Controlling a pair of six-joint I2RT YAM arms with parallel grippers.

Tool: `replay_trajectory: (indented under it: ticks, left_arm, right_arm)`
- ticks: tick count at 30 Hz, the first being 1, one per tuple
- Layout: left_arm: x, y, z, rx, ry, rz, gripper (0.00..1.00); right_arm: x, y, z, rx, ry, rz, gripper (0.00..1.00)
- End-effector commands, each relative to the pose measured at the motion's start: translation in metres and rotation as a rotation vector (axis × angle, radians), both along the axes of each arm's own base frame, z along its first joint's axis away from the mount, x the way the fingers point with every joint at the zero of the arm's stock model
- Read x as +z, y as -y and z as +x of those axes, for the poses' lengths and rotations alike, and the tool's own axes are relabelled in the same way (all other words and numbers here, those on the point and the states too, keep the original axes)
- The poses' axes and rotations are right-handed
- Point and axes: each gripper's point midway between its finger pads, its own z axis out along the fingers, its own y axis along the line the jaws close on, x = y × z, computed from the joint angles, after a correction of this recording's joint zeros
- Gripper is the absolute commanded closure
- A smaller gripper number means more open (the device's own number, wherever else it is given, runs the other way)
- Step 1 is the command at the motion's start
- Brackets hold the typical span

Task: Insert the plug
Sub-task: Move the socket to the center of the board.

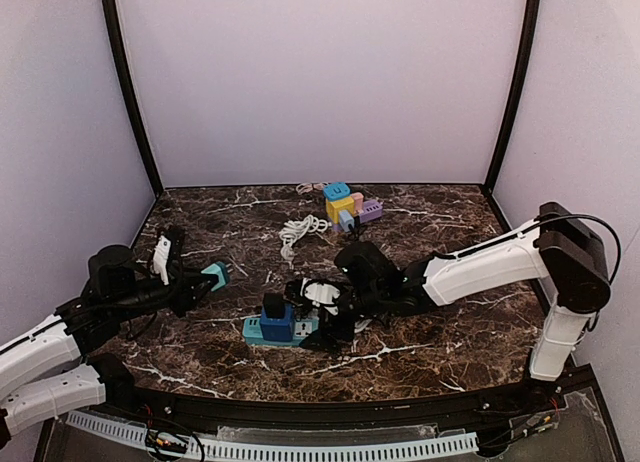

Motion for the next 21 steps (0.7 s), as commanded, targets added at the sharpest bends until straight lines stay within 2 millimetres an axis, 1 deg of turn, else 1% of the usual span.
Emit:
replay_trajectory:
  ticks: [1, 2, 7, 10, 13, 15, 18, 20, 21]
  left_arm:
    - [0.001, -0.006, 0.003, 0.038, -0.007, -0.062, 0.99]
    - [0.0, -0.008, 0.003, 0.045, -0.008, -0.065, 0.99]
    - [-0.004, -0.016, 0.005, 0.073, 0.009, -0.079, 0.99]
    - [-0.004, -0.017, 0.005, 0.076, 0.019, -0.083, 0.99]
    - [-0.004, -0.018, 0.005, 0.074, 0.031, -0.082, 0.99]
    - [-0.005, -0.018, 0.004, 0.072, 0.036, -0.084, 0.99]
    - [-0.004, -0.017, 0.004, 0.07, 0.043, -0.088, 0.99]
    - [-0.004, -0.017, 0.004, 0.067, 0.048, -0.091, 0.99]
    - [-0.005, -0.017, 0.004, 0.068, 0.046, -0.09, 0.99]
  right_arm:
    - [0.032, -0.026, 0.02, -0.062, 0.085, 0.176, 0.02]
    - [0.034, -0.028, 0.019, -0.053, 0.086, 0.195, 0.01]
    - [0.023, -0.038, 0.017, -0.037, 0.078, 0.236, 0.01]
    - [0.014, -0.045, 0.007, 0.024, 0.05, 0.225, 0.02]
    - [0.003, -0.047, -0.002, 0.072, 0.021, 0.189, 0.07]
    - [0.0, -0.047, -0.003, 0.08, 0.015, 0.172, 0.11]
    - [0.005, -0.047, -0.003, 0.077, 0.013, 0.185, 0.2]
    - [0.008, -0.049, -0.002, 0.071, 0.012, 0.198, 0.23]
    - [0.01, -0.052, 0.0, 0.066, 0.012, 0.201, 0.27]
